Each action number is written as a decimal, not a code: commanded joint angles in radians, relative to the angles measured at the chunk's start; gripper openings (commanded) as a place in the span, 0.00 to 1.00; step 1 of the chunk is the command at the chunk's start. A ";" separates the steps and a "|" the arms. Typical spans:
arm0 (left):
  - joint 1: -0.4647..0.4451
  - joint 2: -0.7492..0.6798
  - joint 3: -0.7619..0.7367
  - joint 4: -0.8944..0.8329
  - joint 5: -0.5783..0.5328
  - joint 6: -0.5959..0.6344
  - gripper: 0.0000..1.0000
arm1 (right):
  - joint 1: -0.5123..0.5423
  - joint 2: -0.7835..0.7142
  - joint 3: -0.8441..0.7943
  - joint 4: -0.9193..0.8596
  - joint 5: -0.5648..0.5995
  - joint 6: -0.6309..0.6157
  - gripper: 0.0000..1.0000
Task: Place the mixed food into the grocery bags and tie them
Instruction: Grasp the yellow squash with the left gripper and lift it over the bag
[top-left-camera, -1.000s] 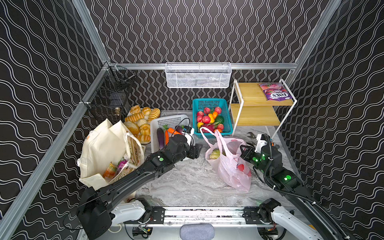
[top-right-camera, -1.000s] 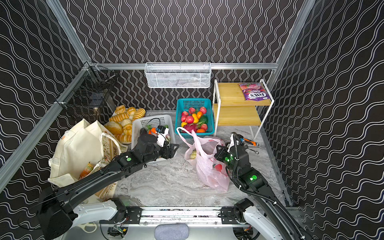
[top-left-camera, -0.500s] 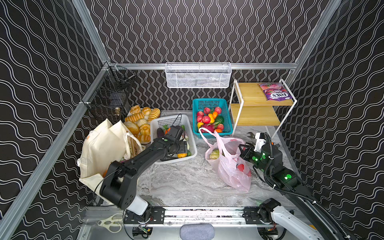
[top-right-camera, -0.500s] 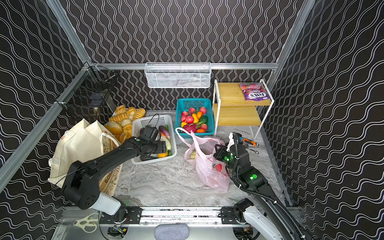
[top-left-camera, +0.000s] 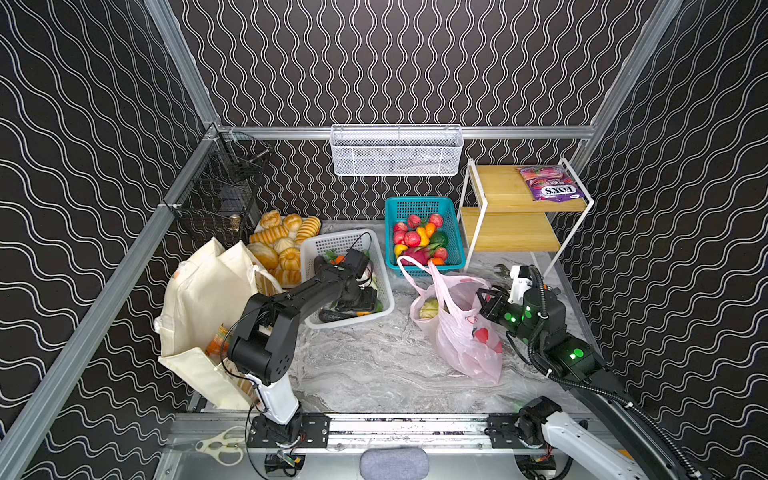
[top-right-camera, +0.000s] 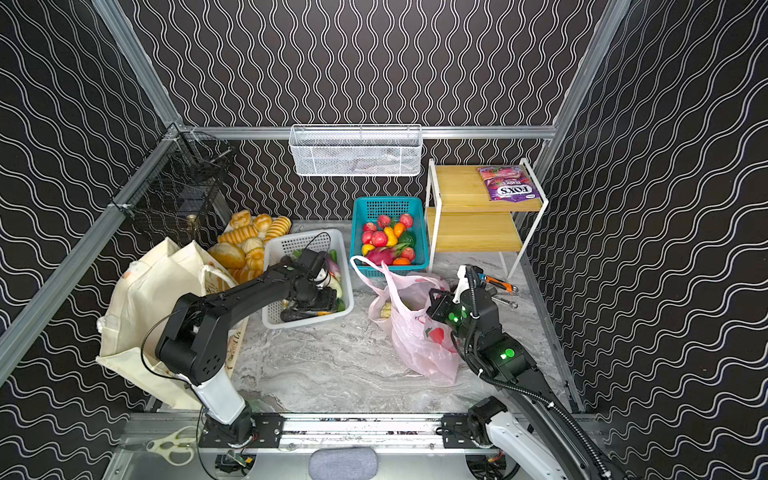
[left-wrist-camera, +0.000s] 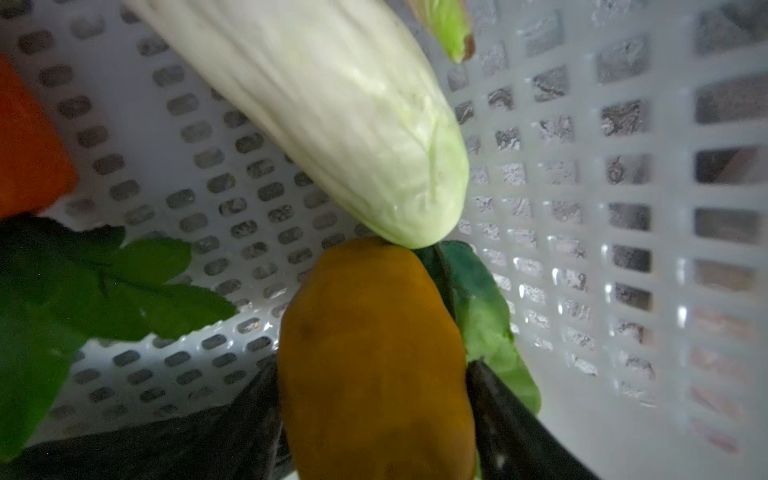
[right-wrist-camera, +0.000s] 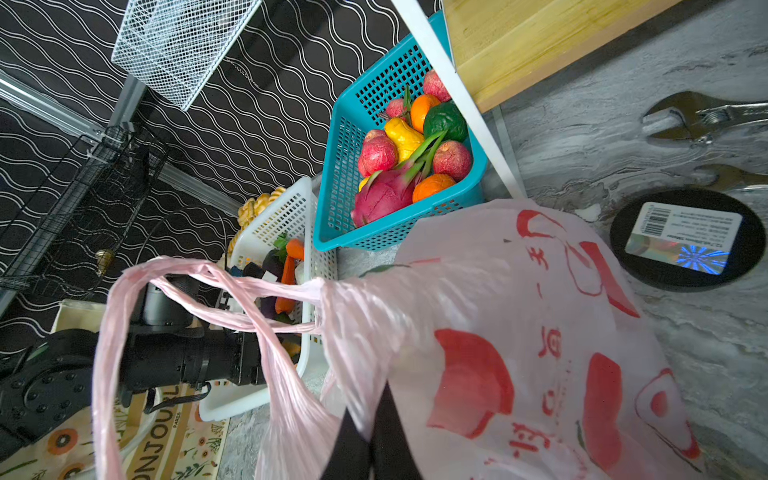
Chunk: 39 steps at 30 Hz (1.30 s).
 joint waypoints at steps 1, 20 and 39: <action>0.002 -0.001 0.015 -0.031 0.032 0.044 0.63 | 0.000 0.000 0.005 0.017 0.000 0.008 0.00; 0.000 -0.349 -0.005 0.031 0.142 -0.043 0.58 | -0.001 0.008 -0.002 0.039 0.002 0.024 0.00; -0.293 -0.354 -0.045 0.239 0.244 0.043 0.55 | -0.001 0.008 -0.006 0.062 -0.019 0.041 0.00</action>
